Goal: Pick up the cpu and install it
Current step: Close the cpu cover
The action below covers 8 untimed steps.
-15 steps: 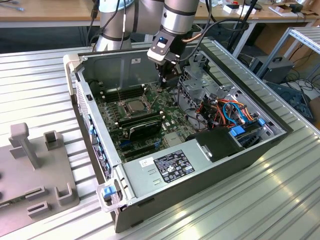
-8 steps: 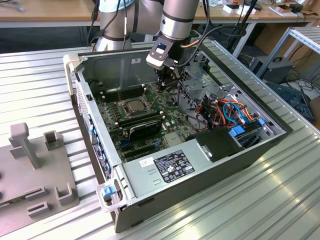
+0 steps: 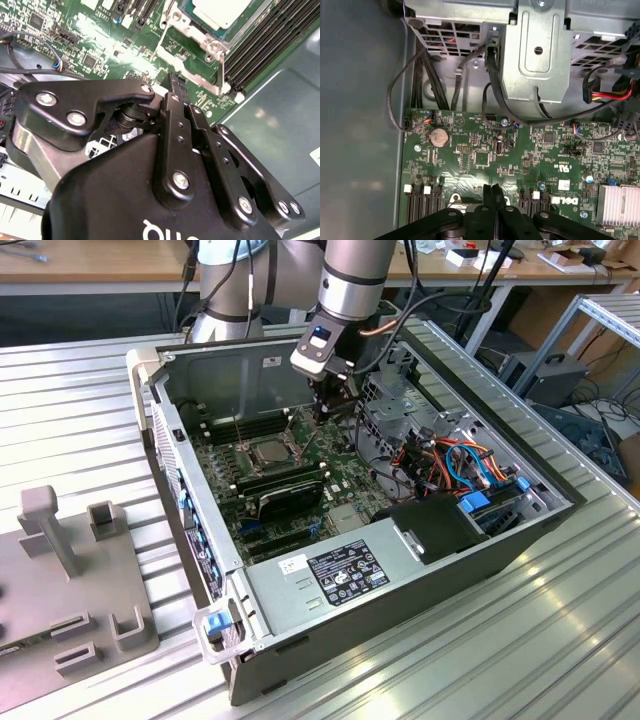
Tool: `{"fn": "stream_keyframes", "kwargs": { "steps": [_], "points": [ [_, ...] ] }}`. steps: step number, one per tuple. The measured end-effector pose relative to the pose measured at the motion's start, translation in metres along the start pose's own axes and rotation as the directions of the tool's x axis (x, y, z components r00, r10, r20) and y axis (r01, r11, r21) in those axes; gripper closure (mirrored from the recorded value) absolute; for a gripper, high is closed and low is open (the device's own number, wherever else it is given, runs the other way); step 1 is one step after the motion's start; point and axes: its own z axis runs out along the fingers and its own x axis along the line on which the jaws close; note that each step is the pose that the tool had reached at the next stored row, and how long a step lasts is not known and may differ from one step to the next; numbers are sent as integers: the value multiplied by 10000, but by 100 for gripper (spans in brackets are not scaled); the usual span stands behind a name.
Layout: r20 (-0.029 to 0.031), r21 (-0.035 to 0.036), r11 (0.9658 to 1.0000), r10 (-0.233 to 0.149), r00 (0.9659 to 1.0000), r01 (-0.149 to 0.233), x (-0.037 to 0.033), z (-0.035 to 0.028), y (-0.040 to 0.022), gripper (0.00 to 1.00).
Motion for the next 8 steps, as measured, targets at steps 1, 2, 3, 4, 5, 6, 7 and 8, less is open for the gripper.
{"fn": "stream_keyframes", "kwargs": {
  "steps": [1,2,3,4,5,6,7,8],
  "points": [
    [1,-1,10000,0,10000,0,1,0,-19,89],
    [1,-1,10000,-1,10000,1,2,0,-40,89],
    [1,0,10000,-1,10000,1,3,-1,-64,89],
    [1,0,10000,0,10000,0,5,-1,-90,89],
    [0,0,10000,0,10000,0,7,-1,-121,89],
    [0,0,10000,-2,10000,2,8,-1,-145,89],
    [1,0,10000,-1,10000,1,10,-2,-180,89],
    [1,0,10000,1,10000,-1,12,-2,-204,89]
  ]
}}
